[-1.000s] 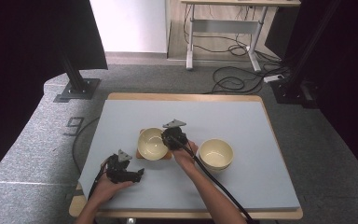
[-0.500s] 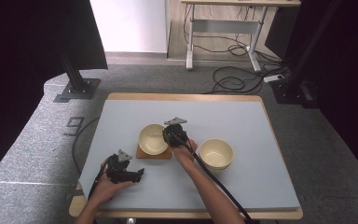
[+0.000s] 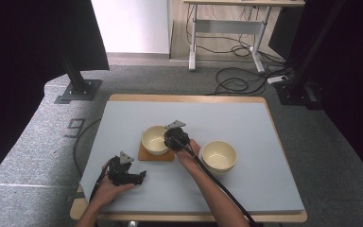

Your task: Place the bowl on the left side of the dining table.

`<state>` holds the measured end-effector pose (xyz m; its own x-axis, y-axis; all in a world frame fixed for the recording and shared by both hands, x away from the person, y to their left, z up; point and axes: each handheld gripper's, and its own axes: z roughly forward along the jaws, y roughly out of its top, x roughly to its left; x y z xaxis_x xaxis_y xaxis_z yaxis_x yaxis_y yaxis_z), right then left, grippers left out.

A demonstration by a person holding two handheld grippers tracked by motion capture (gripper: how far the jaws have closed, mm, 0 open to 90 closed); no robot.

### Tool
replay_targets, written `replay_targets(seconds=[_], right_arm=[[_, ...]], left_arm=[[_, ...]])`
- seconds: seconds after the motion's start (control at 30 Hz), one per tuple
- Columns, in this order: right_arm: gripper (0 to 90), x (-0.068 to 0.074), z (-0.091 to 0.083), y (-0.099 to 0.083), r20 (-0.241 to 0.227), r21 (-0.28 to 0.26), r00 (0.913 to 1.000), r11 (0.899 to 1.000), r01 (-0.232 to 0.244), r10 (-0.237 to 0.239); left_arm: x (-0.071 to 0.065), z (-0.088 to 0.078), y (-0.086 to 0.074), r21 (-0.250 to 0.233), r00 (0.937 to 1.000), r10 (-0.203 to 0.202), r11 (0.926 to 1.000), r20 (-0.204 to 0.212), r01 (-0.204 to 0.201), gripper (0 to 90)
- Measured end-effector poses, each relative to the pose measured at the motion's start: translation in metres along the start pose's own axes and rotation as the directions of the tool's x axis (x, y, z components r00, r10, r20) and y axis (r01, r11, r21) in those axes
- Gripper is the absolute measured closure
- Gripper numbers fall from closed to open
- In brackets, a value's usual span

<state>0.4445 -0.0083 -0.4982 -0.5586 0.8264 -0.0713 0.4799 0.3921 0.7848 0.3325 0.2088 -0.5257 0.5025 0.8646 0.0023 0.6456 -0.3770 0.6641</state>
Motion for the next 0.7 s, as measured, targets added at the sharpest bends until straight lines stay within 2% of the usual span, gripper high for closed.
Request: replay_targets(seconds=[0.13,0.23,0.33,0.43,0.5,0.7], right_arm=[[47.0,0.0,-0.005,0.003,-0.011,-0.007,0.9998,1.0,-0.014,0.014],[40.9,-0.002,-0.012,0.005,-0.009,-0.008,0.9996,1.0,-0.027,0.027],[35.5,-0.002,-0.021,0.008,-0.045,0.002,0.9988,1.0,-0.019,0.019],[31.1,-0.001,-0.031,0.01,-0.055,-0.002,0.9984,1.0,0.012,-0.012],[30.0,-0.002,-0.039,0.011,-0.087,-0.009,0.9961,1.0,0.01,-0.011],[29.9,-0.007,-0.06,0.014,-0.121,-0.03,0.9927,1.0,-0.002,-0.002]], left_arm=[[0.0,0.0,0.0,0.0,1.0,0.0,1.0,0.0,0.0,8.4],[0.0,0.0,0.0,0.0,1.0,0.0,1.0,-0.001,0.0,8.4],[0.0,0.0,0.0,0.002,1.0,0.001,1.0,-0.001,-0.001,8.4],[0.0,0.0,0.0,0.002,1.0,0.002,1.0,0.0,-0.002,8.5],[0.0,0.0,0.0,0.001,1.0,0.002,1.0,-0.002,-0.002,8.4],[0.0,0.0,0.0,0.002,1.0,0.002,1.0,-0.001,-0.002,8.4]])
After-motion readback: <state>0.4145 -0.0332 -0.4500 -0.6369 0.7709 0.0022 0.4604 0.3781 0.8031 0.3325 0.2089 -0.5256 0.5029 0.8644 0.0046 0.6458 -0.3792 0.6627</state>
